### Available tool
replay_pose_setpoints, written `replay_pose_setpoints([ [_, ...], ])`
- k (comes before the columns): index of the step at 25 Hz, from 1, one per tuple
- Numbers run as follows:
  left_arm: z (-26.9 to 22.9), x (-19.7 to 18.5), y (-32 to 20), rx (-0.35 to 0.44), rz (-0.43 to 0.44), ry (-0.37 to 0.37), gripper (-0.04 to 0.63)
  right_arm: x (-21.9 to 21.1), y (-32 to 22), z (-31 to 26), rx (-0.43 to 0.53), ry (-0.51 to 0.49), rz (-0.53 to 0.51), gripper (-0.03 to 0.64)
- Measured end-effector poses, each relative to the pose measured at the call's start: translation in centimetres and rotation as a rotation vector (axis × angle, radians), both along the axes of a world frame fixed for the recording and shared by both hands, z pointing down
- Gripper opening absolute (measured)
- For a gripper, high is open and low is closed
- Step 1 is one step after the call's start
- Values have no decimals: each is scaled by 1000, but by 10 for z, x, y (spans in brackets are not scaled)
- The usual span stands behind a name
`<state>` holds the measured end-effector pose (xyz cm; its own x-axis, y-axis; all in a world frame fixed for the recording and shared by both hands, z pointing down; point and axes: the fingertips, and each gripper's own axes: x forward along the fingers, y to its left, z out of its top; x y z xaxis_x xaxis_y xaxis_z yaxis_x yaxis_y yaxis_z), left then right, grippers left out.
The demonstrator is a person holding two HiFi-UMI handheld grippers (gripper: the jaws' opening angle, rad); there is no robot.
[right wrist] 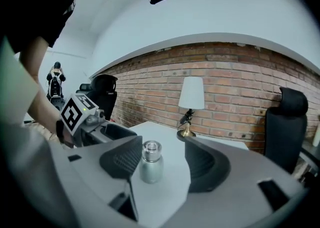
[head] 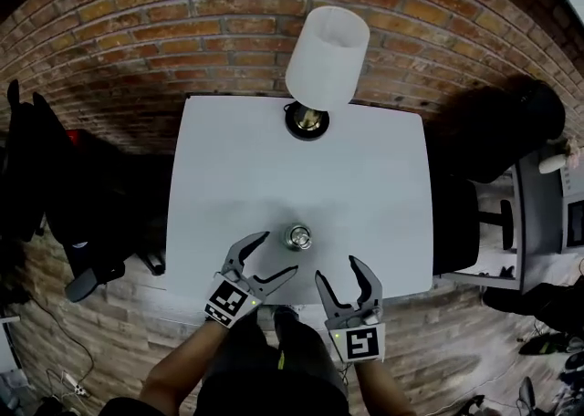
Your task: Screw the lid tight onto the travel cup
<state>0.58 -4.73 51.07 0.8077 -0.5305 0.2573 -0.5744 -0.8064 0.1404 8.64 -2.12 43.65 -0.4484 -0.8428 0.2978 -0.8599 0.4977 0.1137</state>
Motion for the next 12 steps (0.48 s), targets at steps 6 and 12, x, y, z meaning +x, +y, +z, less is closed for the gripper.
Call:
replay_pose_setpoints([
  [6,-21,-11,7,6,-57,-16,390,16,14,-31,40,-1,53,213],
  [12,-40,-19,7,15,-118,9,387,40,15,-52,89,-19,93,172],
])
